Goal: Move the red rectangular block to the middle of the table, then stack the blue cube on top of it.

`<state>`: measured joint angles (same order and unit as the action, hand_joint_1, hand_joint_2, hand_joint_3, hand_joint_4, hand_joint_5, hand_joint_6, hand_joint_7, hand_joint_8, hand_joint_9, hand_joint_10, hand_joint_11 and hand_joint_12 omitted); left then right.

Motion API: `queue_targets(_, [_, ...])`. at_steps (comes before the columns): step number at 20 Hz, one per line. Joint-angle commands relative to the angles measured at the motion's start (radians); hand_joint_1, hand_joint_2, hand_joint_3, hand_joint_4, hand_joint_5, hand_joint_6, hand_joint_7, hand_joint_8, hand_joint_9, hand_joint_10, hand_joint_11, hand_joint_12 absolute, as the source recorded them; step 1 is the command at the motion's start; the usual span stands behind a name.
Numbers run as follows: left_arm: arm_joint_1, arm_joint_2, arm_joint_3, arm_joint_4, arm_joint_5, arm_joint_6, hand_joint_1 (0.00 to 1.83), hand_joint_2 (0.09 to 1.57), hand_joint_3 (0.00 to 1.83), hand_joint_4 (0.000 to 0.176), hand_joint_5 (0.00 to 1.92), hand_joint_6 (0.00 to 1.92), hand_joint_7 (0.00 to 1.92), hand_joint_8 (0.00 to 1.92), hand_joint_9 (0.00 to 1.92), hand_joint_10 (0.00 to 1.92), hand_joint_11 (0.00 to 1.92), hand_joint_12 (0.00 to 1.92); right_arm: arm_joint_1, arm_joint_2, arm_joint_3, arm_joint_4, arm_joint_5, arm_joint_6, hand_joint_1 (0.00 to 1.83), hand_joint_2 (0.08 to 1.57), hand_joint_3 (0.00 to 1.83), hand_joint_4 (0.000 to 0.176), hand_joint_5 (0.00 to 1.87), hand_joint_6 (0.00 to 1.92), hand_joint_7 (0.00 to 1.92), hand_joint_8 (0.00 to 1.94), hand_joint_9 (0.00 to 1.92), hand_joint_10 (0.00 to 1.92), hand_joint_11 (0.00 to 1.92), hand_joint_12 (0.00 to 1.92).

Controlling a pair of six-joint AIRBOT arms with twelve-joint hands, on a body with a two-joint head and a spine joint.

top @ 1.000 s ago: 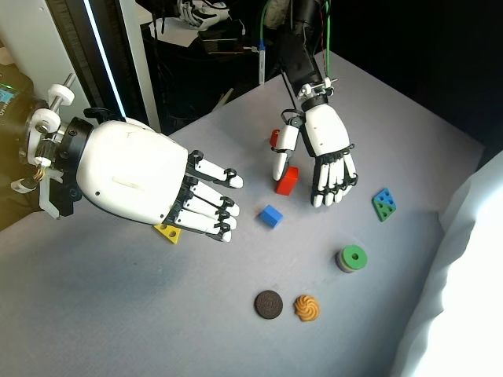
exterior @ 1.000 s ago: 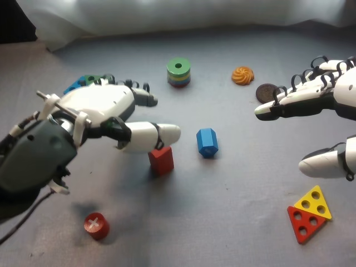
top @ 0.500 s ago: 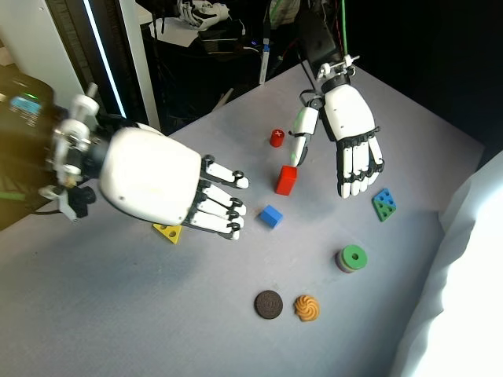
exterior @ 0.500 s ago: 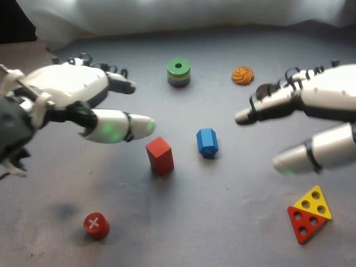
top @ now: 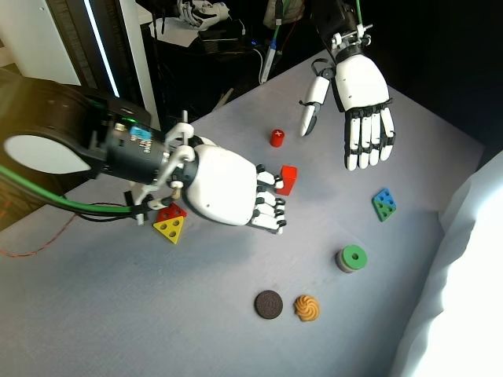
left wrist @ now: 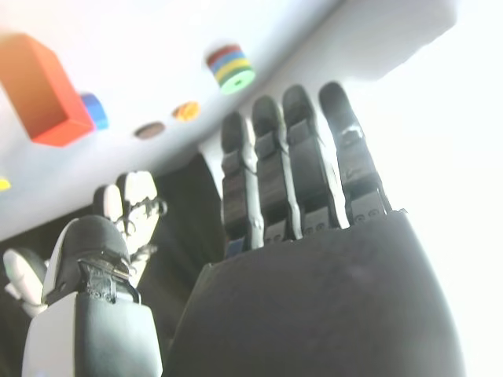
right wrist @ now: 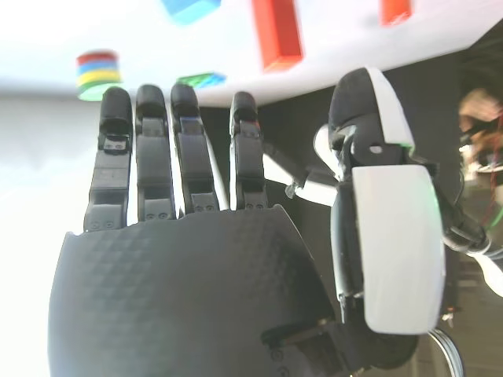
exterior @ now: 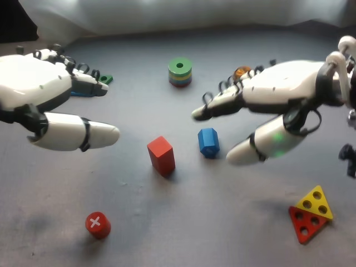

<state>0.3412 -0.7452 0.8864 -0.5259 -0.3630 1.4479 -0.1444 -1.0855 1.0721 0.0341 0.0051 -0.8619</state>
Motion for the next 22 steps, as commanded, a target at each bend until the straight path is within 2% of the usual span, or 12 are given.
queue_targets(1, [-0.011, 0.016, -0.003, 0.024, -0.067, -0.006, 0.06, 1.12, 0.01, 0.0, 0.44, 0.0, 0.43, 0.01, 0.34, 0.0, 0.0, 0.63, 0.019, 0.018, 0.009, 0.007, 0.111, 0.002, 0.44, 1.09, 0.0, 0.0, 0.19, 0.0, 0.16, 0.0, 0.15, 0.0, 0.0, 0.4])
queue_targets(2, [-0.015, 0.028, -0.009, 0.049, -0.052, -0.015, 0.04, 1.14, 0.01, 0.0, 0.45, 0.01, 0.43, 0.01, 0.35, 0.01, 0.0, 0.63, 0.029, 0.018, 0.019, -0.001, 0.133, 0.003, 0.45, 1.08, 0.0, 0.0, 0.2, 0.0, 0.17, 0.0, 0.15, 0.0, 0.0, 0.41])
queue_targets(4, [-0.015, 0.043, -0.012, 0.134, -0.038, -0.085, 0.0, 1.18, 0.01, 0.0, 0.44, 0.0, 0.43, 0.0, 0.34, 0.0, 0.0, 0.62, 0.043, 0.018, 0.025, -0.057, 0.151, 0.012, 0.42, 1.07, 0.0, 0.0, 0.21, 0.0, 0.18, 0.0, 0.16, 0.0, 0.0, 0.45])
queue_targets(7, [-0.014, 0.048, -0.004, 0.238, -0.035, -0.17, 0.0, 1.21, 0.01, 0.0, 0.45, 0.0, 0.44, 0.0, 0.35, 0.0, 0.0, 0.66, 0.055, 0.025, 0.025, -0.034, 0.164, 0.026, 0.4, 1.06, 0.0, 0.0, 0.19, 0.0, 0.17, 0.0, 0.14, 0.0, 0.0, 0.38])
queue_targets(11, [-0.014, 0.051, -0.013, 0.274, -0.046, -0.202, 0.0, 1.23, 0.0, 0.0, 0.42, 0.0, 0.41, 0.0, 0.33, 0.0, 0.0, 0.66, 0.074, 0.026, 0.026, 0.072, 0.086, 0.029, 0.43, 1.02, 0.0, 0.0, 0.16, 0.0, 0.13, 0.0, 0.11, 0.0, 0.0, 0.27])
queue_targets(14, [-0.003, 0.053, -0.018, 0.272, -0.046, -0.206, 0.0, 1.24, 0.0, 0.0, 0.43, 0.0, 0.4, 0.0, 0.32, 0.0, 0.0, 0.64, 0.067, 0.026, 0.023, 0.125, 0.111, 0.029, 0.46, 0.99, 0.0, 0.0, 0.16, 0.0, 0.14, 0.0, 0.1, 0.0, 0.0, 0.31])
queue_targets(16, [0.016, 0.053, -0.019, 0.224, -0.045, -0.178, 0.0, 1.25, 0.0, 0.0, 0.44, 0.0, 0.41, 0.0, 0.33, 0.0, 0.0, 0.65, 0.049, 0.024, 0.022, 0.137, 0.205, 0.03, 0.48, 0.98, 0.0, 0.0, 0.15, 0.0, 0.12, 0.0, 0.09, 0.0, 0.0, 0.27])
queue_targets(17, [0.019, 0.053, -0.025, 0.159, -0.046, -0.121, 0.0, 1.25, 0.0, 0.0, 0.43, 0.0, 0.4, 0.0, 0.32, 0.0, 0.0, 0.62, 0.03, 0.019, 0.022, 0.138, 0.261, 0.03, 0.51, 0.95, 0.0, 0.0, 0.13, 0.0, 0.1, 0.0, 0.06, 0.0, 0.0, 0.19])
queue_targets(18, [0.02, 0.053, -0.027, 0.135, -0.046, -0.098, 0.0, 1.25, 0.0, 0.0, 0.44, 0.0, 0.41, 0.0, 0.32, 0.0, 0.0, 0.63, 0.009, 0.012, 0.022, 0.15, 0.308, 0.025, 0.54, 0.93, 0.0, 0.0, 0.09, 0.0, 0.04, 0.0, 0.01, 0.0, 0.0, 0.09])
queue_targets(20, [0.022, 0.054, -0.039, 0.016, -0.051, 0.004, 0.0, 1.25, 0.0, 0.0, 0.44, 0.0, 0.41, 0.0, 0.32, 0.0, 0.0, 0.63, -0.034, -0.01, 0.022, 0.193, 0.375, -0.006, 0.53, 0.9, 0.0, 0.0, 0.07, 0.0, 0.01, 0.0, 0.0, 0.0, 0.0, 0.02])
queue_targets(21, [0.023, 0.054, -0.046, -0.064, -0.063, 0.066, 0.0, 1.26, 0.0, 0.0, 0.44, 0.0, 0.41, 0.0, 0.32, 0.0, 0.0, 0.63, -0.056, -0.031, 0.022, 0.208, 0.404, -0.046, 0.56, 0.84, 0.0, 0.006, 0.08, 0.01, 0.0, 0.0, 0.0, 0.0, 0.0, 0.0])
queue_targets(22, [0.023, 0.053, -0.05, -0.098, -0.074, 0.096, 0.0, 1.26, 0.0, 0.0, 0.44, 0.0, 0.41, 0.0, 0.32, 0.0, 0.0, 0.63, -0.07, -0.04, 0.022, 0.215, 0.423, -0.064, 0.56, 0.84, 0.0, 0.006, 0.08, 0.01, 0.0, 0.0, 0.0, 0.0, 0.0, 0.0])
